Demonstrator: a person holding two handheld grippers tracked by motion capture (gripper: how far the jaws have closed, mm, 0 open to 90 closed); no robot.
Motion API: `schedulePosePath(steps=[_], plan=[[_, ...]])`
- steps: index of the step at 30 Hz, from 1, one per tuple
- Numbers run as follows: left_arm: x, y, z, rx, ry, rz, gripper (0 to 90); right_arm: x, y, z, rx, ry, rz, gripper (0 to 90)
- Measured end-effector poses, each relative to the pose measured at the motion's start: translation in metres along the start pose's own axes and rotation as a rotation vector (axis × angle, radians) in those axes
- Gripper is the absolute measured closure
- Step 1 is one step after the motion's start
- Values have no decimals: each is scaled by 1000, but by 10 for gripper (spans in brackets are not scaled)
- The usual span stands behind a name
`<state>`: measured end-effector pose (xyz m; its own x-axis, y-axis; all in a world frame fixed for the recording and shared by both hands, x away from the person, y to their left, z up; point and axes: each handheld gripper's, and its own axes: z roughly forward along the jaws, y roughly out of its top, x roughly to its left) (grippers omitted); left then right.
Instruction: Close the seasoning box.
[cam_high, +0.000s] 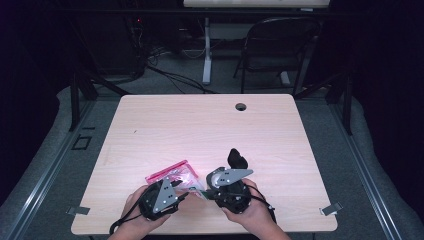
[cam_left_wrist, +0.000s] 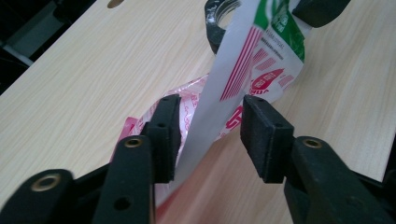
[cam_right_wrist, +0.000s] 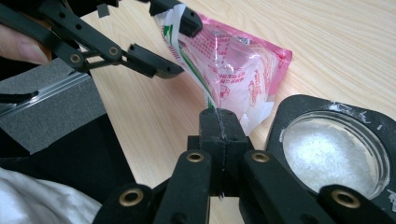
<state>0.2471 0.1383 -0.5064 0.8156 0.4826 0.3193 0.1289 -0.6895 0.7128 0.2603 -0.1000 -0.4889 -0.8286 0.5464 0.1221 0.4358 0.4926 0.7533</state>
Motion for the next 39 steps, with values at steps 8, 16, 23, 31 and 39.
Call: schedulePosePath(steps=[8,16,23,31,39], plan=[[-3,-2,6,12,-28,7,893,-2,0,0,-10,6,8,900],[7,-5,-1,-48,-26,-73,899,-2,3,-7,-47,14,15,846],[27,-9,-12,-117,0,-186,899,-9,4,-24,-119,-4,46,804],[59,-22,-25,-207,69,-370,899,-17,2,-32,-141,-19,78,811],[78,-43,-33,-245,157,-506,899,-20,0,-30,-137,-21,91,812]])
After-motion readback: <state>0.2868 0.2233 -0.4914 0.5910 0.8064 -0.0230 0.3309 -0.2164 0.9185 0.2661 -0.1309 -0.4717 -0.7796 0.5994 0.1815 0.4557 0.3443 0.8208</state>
